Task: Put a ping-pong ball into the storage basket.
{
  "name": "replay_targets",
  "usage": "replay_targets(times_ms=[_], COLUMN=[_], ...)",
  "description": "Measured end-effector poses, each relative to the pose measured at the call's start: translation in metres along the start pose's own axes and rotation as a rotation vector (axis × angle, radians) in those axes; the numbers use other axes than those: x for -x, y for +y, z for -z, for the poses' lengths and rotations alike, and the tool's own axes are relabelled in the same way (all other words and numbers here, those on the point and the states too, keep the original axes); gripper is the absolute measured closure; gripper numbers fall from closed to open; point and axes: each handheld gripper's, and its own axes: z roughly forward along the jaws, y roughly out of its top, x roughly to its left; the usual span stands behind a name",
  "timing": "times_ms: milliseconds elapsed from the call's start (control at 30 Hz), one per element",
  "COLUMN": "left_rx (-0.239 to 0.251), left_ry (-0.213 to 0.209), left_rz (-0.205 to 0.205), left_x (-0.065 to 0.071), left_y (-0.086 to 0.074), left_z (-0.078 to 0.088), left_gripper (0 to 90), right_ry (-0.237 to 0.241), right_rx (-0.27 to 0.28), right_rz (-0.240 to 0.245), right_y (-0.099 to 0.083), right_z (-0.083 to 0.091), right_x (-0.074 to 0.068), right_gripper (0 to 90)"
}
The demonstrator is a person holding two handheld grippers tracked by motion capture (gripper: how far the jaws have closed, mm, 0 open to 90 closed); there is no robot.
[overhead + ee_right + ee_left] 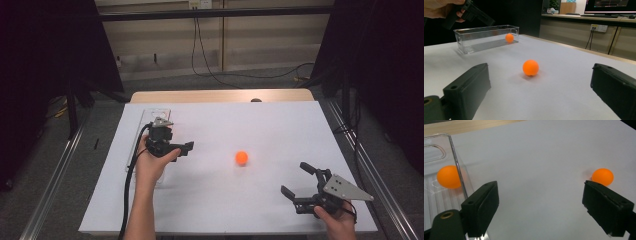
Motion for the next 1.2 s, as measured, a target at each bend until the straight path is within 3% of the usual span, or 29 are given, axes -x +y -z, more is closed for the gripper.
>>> replay_targets(times_ms=[1200], left_rx=[-0.008], left_ry=[-0.058], left_rz=[-0.072], left_x=[0.026], left_y=[0.006], left_z=[-0.022], left_gripper=[12.0], right_ry=[0.003], right_rx=[-0.002], right_rz=[0.003], right_y=[-0.001], right_z=[0.0], right_x=[0.001], right_gripper=[1.9])
